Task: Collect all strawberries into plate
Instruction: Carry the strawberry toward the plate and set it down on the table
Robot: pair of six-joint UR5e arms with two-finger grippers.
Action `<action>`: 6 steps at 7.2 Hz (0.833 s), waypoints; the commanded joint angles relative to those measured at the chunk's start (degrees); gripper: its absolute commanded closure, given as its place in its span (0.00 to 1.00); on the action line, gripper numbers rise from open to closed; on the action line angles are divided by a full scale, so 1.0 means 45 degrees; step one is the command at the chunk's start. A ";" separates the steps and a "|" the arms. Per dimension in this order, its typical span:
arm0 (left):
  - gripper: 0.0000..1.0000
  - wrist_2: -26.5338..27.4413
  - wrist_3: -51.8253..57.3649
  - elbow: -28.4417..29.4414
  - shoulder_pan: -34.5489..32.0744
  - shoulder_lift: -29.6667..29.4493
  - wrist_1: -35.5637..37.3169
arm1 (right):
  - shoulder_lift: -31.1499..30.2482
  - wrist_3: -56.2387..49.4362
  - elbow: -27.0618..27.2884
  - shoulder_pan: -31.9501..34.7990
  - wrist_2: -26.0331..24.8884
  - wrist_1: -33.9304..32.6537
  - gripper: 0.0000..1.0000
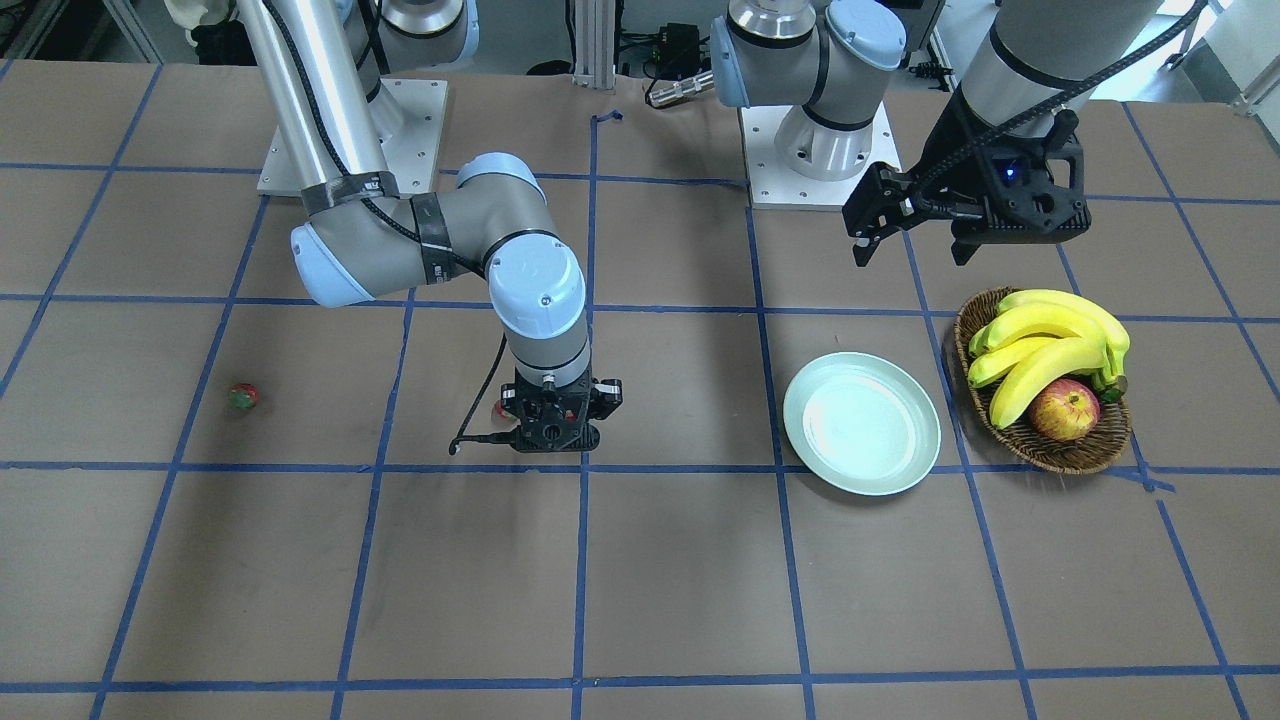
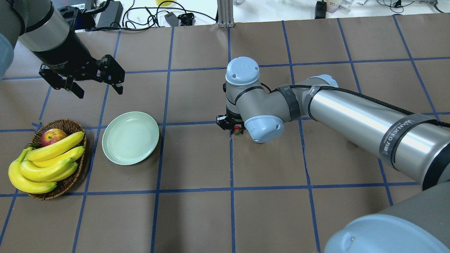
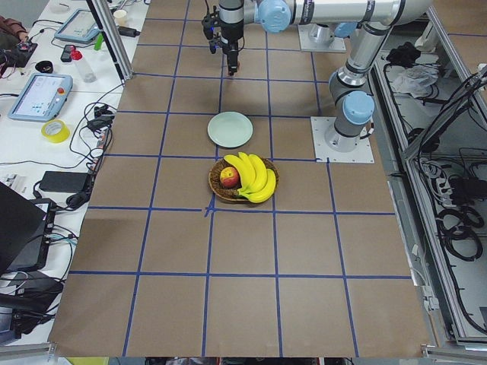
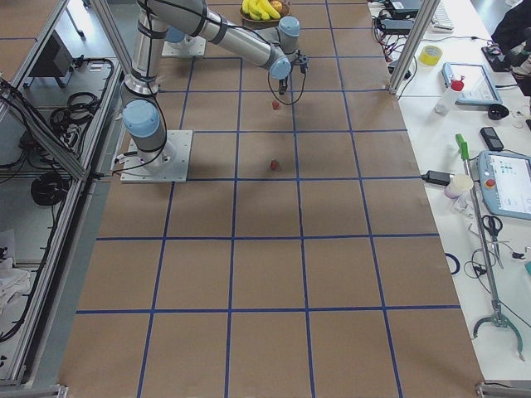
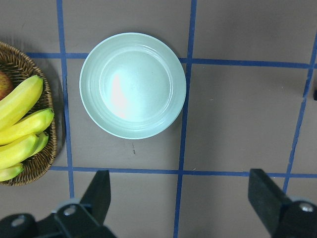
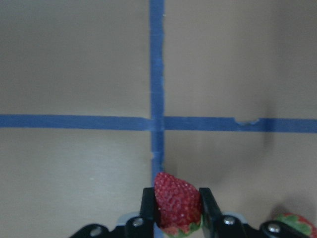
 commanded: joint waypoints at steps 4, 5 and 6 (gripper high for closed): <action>0.00 0.0000 0.0000 0.0019 0.0001 0.0001 0.0015 | 0.0643 0.4011 -0.1124 0.1933 0.1571 -0.0374 0.79; 0.00 0.0000 0.0000 0.0000 0.0001 0.0001 0.0015 | 0.0643 0.4013 -0.1124 0.1914 0.1513 -0.0374 0.46; 0.00 0.0019 0.0000 0.0000 0.0001 0.0001 0.0015 | 0.0643 0.3936 -0.1124 0.1914 0.1358 -0.0335 0.25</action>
